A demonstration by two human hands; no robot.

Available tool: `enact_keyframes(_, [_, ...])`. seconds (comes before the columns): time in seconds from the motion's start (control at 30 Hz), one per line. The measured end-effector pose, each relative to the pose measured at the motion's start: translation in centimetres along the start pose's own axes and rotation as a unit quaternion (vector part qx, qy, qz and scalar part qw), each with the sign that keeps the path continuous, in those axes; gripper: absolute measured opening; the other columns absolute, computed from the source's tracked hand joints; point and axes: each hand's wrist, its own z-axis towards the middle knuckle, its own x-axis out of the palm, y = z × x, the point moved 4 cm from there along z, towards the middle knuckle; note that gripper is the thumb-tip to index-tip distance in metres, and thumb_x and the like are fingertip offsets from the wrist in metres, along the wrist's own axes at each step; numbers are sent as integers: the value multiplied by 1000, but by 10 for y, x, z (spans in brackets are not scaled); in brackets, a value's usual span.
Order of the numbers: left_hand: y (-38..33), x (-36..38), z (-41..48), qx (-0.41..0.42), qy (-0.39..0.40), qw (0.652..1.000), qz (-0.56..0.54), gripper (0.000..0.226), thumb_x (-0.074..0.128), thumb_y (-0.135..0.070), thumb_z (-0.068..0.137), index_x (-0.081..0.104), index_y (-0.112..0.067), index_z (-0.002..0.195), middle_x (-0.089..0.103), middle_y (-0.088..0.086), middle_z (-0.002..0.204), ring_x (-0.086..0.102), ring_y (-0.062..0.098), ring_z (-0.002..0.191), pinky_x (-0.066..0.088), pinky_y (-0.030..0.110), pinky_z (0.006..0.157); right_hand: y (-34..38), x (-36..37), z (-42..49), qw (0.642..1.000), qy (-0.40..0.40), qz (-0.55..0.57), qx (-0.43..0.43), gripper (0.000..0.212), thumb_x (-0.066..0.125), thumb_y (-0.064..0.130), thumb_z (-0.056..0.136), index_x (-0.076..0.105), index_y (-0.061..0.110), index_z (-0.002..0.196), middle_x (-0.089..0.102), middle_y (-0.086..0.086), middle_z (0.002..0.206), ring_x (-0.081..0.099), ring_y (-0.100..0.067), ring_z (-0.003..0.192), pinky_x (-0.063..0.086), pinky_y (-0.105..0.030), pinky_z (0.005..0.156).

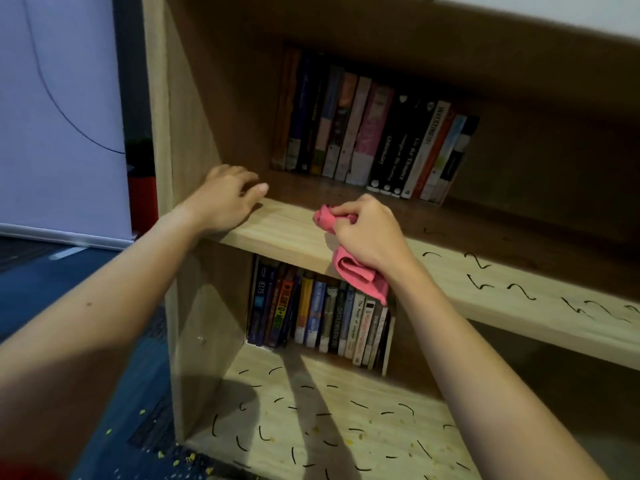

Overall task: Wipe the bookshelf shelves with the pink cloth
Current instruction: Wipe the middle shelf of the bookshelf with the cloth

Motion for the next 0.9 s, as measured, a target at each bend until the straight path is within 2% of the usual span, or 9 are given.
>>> enact_keyframes(0.1, [1, 0, 0, -5, 2, 1000, -5, 46, 35, -34, 100, 45, -8, 137, 33, 15, 148, 17, 30, 141, 12, 33, 112, 3, 5, 5, 1000, -1, 6, -5, 28, 53, 38, 88, 69, 22, 105, 55, -2, 106, 50, -28, 107, 40, -39, 97])
enact_keyframes(0.2, [1, 0, 1, -3, 2, 1000, -3, 45, 36, -34, 99, 49, -11, 135, 36, 13, 146, 20, 29, 139, 15, 35, 112, 2, 3, 7, 1000, -14, 5, -25, 24, 58, 36, 88, 71, 20, 102, 55, 2, 97, 53, -22, 100, 40, -36, 96])
enact_keyframes(0.33, [-10, 7, 9, 17, 16, 997, 69, 46, 32, -40, 100, 49, -16, 134, 43, 10, 140, 28, 31, 133, 23, 42, 108, 1, 3, 7, 999, -6, 9, -45, 29, 57, 31, 91, 66, 21, 117, 56, 0, 104, 53, -21, 105, 39, -31, 91])
enact_keyframes(0.43, [-32, 18, 36, 53, 67, 993, 80, 45, 32, -42, 100, 51, -17, 132, 51, 12, 133, 42, 31, 125, 31, 42, 105, -2, 2, 12, 999, 15, -24, -34, 33, 54, 28, 93, 61, 22, 125, 57, -3, 111, 52, -23, 110, 37, -28, 89])
enact_keyframes(0.5, [-44, 24, 54, 81, 99, 990, 57, 41, 37, -38, 99, 50, -17, 132, 51, 10, 133, 46, 28, 122, 35, 39, 104, -10, -1, 20, 998, 36, -47, -3, 32, 54, 27, 94, 61, 22, 124, 62, -4, 119, 55, -22, 111, 40, -27, 88])
enact_keyframes(0.57, [-50, 29, 71, 118, 112, 985, 63, 38, 39, -32, 100, 51, -16, 132, 48, 9, 137, 45, 27, 123, 35, 34, 100, -19, -4, 29, 997, 31, -65, 33, 28, 53, 26, 94, 65, 23, 119, 67, -4, 115, 59, -23, 107, 42, -27, 83])
enact_keyframes(0.7, [-42, 39, 96, 153, 63, 985, 54, 34, 39, -22, 100, 53, -18, 131, 44, 6, 142, 41, 27, 128, 30, 35, 105, -5, 4, 30, 995, 32, -99, 2, 29, 52, 24, 94, 65, 23, 120, 68, 3, 109, 61, -18, 98, 44, -25, 83])
enact_keyframes(0.8, [-30, 39, 106, 154, 34, 987, 5, 32, 44, -15, 97, 57, -19, 126, 46, 5, 140, 41, 24, 128, 29, 34, 109, 7, 6, 26, 995, 40, -89, -34, 29, 57, 28, 91, 66, 21, 117, 61, 10, 90, 53, -6, 81, 35, -16, 72])
enact_keyframes(0.9, [-23, 40, 110, 149, 55, 987, -2, 31, 48, -15, 95, 60, -21, 123, 48, 5, 138, 42, 25, 127, 30, 33, 108, -5, 4, 53, 990, 55, -130, 22, 26, 58, 26, 90, 70, 19, 113, 70, -1, 104, 62, -16, 87, 42, -22, 71])
